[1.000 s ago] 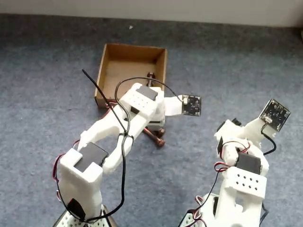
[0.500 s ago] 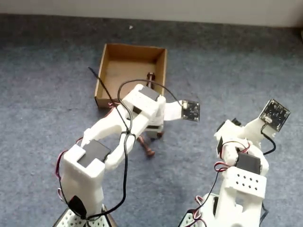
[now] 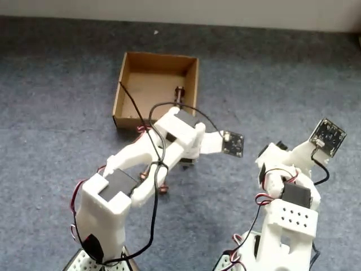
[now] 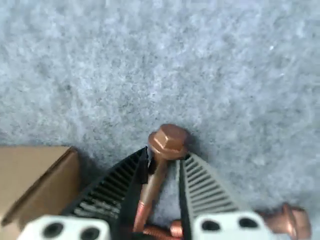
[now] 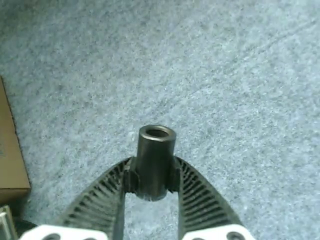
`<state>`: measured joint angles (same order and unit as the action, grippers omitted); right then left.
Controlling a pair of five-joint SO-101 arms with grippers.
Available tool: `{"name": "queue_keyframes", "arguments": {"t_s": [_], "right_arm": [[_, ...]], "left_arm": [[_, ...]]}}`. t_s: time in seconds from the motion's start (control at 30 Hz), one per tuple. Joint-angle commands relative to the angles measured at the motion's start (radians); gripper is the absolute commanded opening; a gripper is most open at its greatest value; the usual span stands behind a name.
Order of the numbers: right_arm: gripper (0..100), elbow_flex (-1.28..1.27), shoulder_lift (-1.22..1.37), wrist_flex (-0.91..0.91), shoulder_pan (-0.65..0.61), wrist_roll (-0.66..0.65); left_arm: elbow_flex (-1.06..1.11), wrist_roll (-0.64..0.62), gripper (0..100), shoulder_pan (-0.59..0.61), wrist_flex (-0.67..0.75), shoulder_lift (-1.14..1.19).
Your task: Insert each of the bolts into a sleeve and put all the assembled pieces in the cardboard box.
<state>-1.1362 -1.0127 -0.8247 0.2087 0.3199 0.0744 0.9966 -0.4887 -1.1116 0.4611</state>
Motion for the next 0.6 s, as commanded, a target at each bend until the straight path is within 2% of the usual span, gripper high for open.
{"name": "queue_keyframes", "arguments": {"t_s": [0.0, 0.23, 0.37, 0.57], "right_arm": [[0.5, 0.002, -0.025, 0.022, 0.005, 0.005], [0.5, 0.002, -0.025, 0.022, 0.005, 0.005], [0.5, 0.002, -0.031, 0.022, 0.005, 0.005], [0.5, 0.002, -0.033, 0.022, 0.004, 0.003]], "left_arm": [[-0.013, -0.003, 1, -0.050, 0.000, -0.002], [0.001, -0.011, 1, -0.053, -0.020, -0.071], [-0.001, -0.097, 1, -0.053, -0.132, -0.206], [0.001, -0.232, 1, -0.051, -0.219, -0.409]]}}
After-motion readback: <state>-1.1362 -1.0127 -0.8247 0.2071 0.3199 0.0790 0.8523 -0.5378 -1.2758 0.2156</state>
